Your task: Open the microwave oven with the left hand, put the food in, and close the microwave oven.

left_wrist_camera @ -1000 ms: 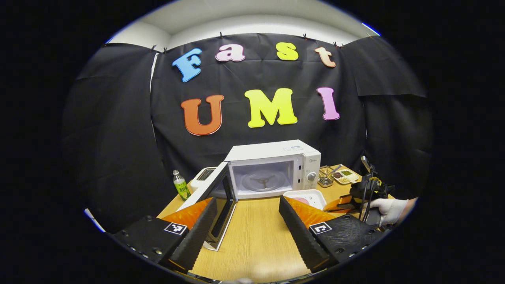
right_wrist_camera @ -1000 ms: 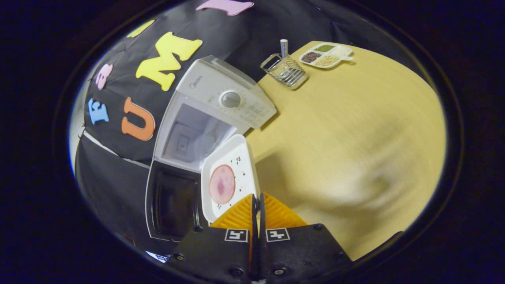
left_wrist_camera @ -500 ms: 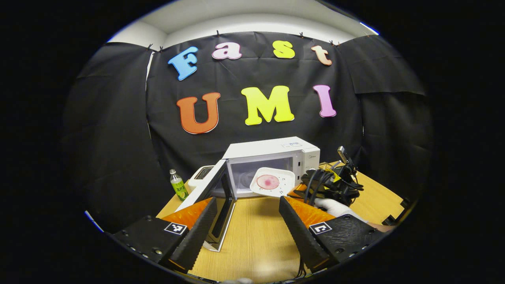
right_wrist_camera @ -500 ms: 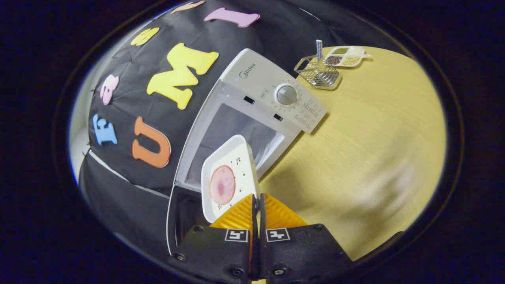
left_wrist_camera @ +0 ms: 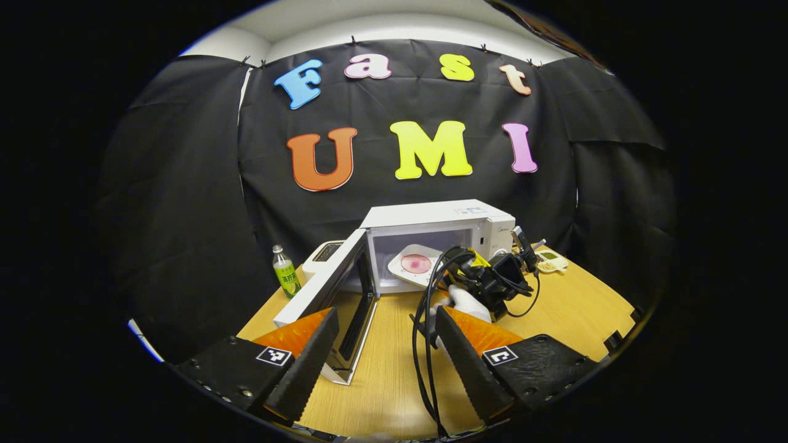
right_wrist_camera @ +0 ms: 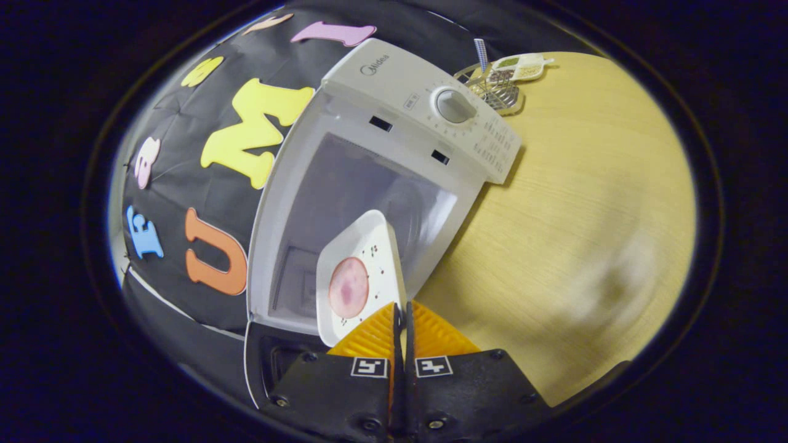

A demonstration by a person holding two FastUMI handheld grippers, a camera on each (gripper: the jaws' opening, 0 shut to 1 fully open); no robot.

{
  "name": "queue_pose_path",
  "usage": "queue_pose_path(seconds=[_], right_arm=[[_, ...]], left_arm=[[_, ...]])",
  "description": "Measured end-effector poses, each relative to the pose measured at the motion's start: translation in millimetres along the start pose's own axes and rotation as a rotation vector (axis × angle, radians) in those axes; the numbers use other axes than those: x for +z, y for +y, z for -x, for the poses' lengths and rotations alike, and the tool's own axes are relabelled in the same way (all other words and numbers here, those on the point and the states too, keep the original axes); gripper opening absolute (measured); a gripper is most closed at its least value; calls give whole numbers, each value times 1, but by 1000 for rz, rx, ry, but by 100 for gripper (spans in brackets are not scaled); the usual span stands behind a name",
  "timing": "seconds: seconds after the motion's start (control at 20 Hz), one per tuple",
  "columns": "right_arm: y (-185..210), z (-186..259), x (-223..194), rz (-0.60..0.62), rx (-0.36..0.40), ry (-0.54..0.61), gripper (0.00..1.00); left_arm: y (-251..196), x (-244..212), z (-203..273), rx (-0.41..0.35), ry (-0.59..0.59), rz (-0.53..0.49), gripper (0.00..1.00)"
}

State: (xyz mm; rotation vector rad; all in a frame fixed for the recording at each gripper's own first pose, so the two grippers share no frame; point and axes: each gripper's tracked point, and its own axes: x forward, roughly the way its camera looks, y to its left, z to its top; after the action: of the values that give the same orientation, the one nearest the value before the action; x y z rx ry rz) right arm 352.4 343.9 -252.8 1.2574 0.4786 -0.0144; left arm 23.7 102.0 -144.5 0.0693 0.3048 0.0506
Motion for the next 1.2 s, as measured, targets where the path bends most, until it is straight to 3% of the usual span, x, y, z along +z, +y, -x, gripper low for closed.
queue_pose_path(seconds=[0.15, 0.2, 0.5, 0.8, 0.85, 1.05, 1.15, 1.2], right_arm=[[1, -30, 9, -47, -11, -33, 4], [1, -40, 13, -34, -16, -50, 0], [4, -85, 30, -9, -58, -123, 4], [3, -105, 37, -8, -52, -143, 5], [7, -104, 39, -8, -34, -147, 0], [13, -85, 49, -68, 15, -158, 44], [19, -71, 53, 9, 21, -166, 80], [21, -64, 52, 50, 19, -158, 88]], left_arm=[[5, -8, -5, 4, 4, -7, 97], [6, -11, -7, 4, 8, 1, 96], [20, -16, -12, 33, 5, 5, 97], [30, -26, -10, 58, 21, -6, 97], [33, -24, -10, 67, 18, -5, 97], [33, -21, -7, 74, 11, -3, 97], [32, -17, -6, 76, 7, -6, 97], [31, -14, -5, 75, 0, -7, 96]])
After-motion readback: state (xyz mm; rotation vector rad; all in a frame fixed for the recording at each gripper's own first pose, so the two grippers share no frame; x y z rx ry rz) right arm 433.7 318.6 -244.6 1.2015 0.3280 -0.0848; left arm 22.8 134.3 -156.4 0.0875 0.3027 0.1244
